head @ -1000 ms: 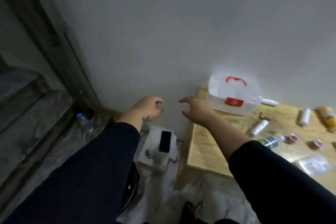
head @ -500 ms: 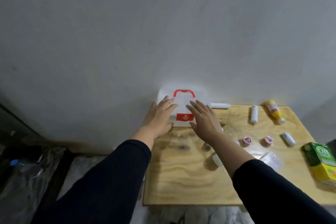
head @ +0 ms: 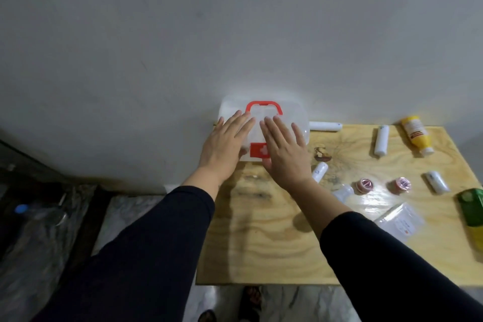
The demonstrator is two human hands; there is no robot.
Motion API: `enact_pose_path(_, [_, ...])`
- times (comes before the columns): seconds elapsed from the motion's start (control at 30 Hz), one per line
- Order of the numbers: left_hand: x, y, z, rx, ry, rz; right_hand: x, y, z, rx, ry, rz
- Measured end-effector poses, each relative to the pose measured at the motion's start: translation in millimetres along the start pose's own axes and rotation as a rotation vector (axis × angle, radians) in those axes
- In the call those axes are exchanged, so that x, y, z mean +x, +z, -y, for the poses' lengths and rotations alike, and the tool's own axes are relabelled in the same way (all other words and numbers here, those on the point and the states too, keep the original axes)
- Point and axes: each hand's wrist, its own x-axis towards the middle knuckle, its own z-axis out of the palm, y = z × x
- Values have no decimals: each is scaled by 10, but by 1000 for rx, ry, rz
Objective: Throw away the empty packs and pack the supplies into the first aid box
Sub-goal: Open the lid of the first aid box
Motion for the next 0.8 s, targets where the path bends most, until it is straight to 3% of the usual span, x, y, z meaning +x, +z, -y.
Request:
enact_pose_path(0.6, [-122, -350, -35, 32, 82, 82, -134, -421, -29, 228, -17, -99])
enact_pose_path(0.8, [62, -716, -18, 39, 99, 31, -248, -624, -181, 230, 192, 14])
